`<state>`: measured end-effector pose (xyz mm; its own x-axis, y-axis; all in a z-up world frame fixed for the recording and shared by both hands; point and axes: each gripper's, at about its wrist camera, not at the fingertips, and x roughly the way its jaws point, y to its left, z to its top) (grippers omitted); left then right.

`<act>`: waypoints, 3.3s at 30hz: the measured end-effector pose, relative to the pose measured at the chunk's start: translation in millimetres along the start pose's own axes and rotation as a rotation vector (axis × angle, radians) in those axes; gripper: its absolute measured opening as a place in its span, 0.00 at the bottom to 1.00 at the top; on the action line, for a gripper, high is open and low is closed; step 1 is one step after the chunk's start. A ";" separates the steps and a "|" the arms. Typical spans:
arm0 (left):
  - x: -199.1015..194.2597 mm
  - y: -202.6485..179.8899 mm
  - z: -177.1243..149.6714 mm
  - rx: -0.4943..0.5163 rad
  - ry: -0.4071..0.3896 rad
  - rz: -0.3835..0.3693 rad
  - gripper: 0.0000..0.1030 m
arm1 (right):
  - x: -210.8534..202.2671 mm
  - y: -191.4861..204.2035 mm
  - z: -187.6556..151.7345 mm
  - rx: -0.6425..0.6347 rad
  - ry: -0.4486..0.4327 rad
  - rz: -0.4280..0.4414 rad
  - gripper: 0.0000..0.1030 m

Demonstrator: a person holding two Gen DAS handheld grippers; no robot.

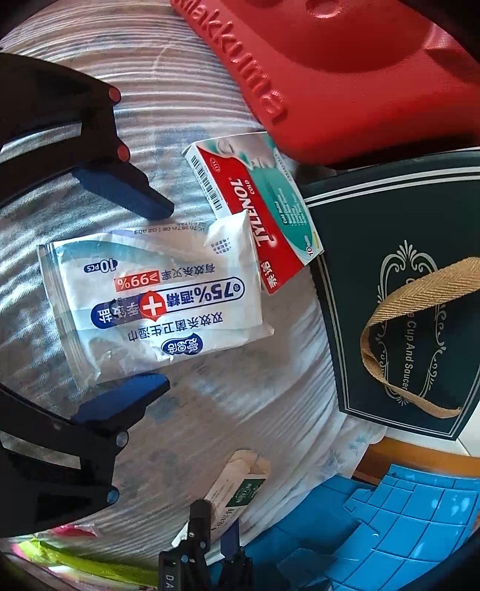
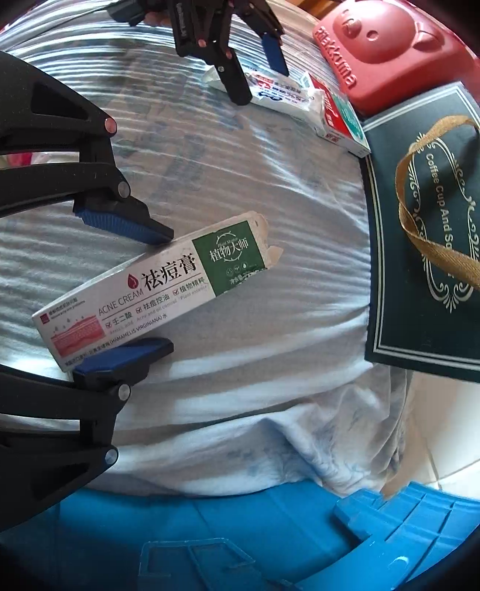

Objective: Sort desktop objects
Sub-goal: 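Grasp the white sanitizer wipes packet with the left tool while the right tool grasps the green cream tube, then lift the wipes packet and cream tube over the blue bin and open both tools, then move both tools back down to the pink tube and wipes pack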

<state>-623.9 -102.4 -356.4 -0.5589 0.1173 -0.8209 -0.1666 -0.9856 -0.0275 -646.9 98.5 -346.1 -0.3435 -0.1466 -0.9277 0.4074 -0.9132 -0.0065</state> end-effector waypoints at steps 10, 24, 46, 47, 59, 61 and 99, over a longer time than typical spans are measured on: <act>-28.7 8.9 -16.6 -0.015 -0.008 -0.062 0.42 | -14.7 22.8 -20.9 0.021 -0.043 -0.029 0.31; -142.9 -6.5 -10.1 0.080 -0.192 0.041 0.42 | -119.1 56.8 -36.1 -0.016 -0.258 0.027 0.31; -371.5 -193.1 46.8 0.368 -0.606 -0.130 0.42 | -443.0 19.2 -164.9 0.176 -0.839 -0.180 0.31; -375.7 -209.4 50.9 0.384 -0.615 -0.152 0.42 | -452.9 4.0 -172.3 0.204 -0.855 -0.202 0.31; -388.3 -382.2 98.9 0.440 -0.625 -0.300 0.61 | -488.8 -173.0 -207.5 0.426 -0.814 -0.279 0.34; -395.0 -395.2 103.1 0.426 -0.655 -0.287 0.78 | -492.4 -186.6 -214.9 0.460 -0.824 -0.299 0.59; -332.5 -146.4 -24.6 0.253 -0.511 -0.022 0.99 | -451.1 22.2 -209.4 0.323 -0.818 0.047 0.92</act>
<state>-393.7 -0.1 -93.5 -0.8644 0.2435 -0.4398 -0.3371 -0.9298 0.1477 -305.7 224.0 -5.9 -0.8812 -0.2999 -0.3655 0.2195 -0.9442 0.2454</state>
